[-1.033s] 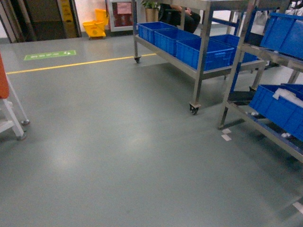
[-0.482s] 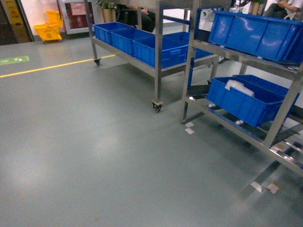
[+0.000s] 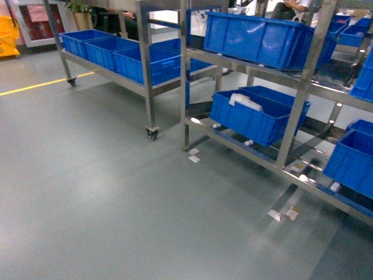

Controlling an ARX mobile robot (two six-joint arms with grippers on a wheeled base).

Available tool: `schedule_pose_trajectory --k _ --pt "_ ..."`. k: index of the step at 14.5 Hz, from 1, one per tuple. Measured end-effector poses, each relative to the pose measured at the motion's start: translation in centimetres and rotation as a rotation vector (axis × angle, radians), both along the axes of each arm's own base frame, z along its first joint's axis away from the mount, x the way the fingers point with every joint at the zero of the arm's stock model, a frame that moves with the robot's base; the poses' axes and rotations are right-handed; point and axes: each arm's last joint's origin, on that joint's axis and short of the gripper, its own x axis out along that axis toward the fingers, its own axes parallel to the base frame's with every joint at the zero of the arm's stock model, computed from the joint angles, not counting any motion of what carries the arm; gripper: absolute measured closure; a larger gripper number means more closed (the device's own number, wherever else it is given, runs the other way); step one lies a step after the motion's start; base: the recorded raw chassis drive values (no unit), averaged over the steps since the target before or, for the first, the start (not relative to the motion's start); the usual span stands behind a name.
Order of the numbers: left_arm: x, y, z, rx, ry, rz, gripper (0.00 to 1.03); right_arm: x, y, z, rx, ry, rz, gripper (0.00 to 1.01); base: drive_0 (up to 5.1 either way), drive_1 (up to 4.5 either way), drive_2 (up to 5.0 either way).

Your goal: Pick red block from blue box to shelf

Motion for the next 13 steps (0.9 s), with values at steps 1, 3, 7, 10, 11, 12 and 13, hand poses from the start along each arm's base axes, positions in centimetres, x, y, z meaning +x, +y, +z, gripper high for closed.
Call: schedule_pose_trajectory --k 1,3,7,10,11,12,13 --pt "0.0 0.0 0.0 0.0 0.0 0.0 0.05 -0.01 0.0 0.02 0.0 -0.002 0.0 0.73 -1.5 -1.53 -1.5" --pt "0.0 0.0 0.0 0.0 0.0 0.0 0.05 0.0 0.0 0.0 0.0 0.0 0.0 0.73 -1.6 -1.63 -1.6" --pt "0.0 0.0 0.0 0.0 0.0 0.0 0.05 0.0 0.0 0.0 0.0 0.0 0.0 0.73 -1.6 -1.59 -1.6" --pt "0.0 0.0 0.0 0.0 0.0 0.0 0.05 0.0 0.0 0.0 0.0 0.0 0.0 0.73 -1.6 -1.58 -1.6" --pt "0.0 0.0 0.0 0.0 0.0 0.0 0.05 0.0 0.0 0.0 0.0 0.0 0.0 0.73 -1.8 -1.76 -1.8" --pt "0.0 0.0 0.0 0.0 0.0 0.0 0.05 0.0 0.0 0.0 0.0 0.0 0.0 0.73 -1.8 -1.81 -1.8" --pt "0.0 0.0 0.0 0.0 0.0 0.0 0.05 0.0 0.0 0.0 0.0 0.0 0.0 0.73 -1.6 -1.65 -1.6"
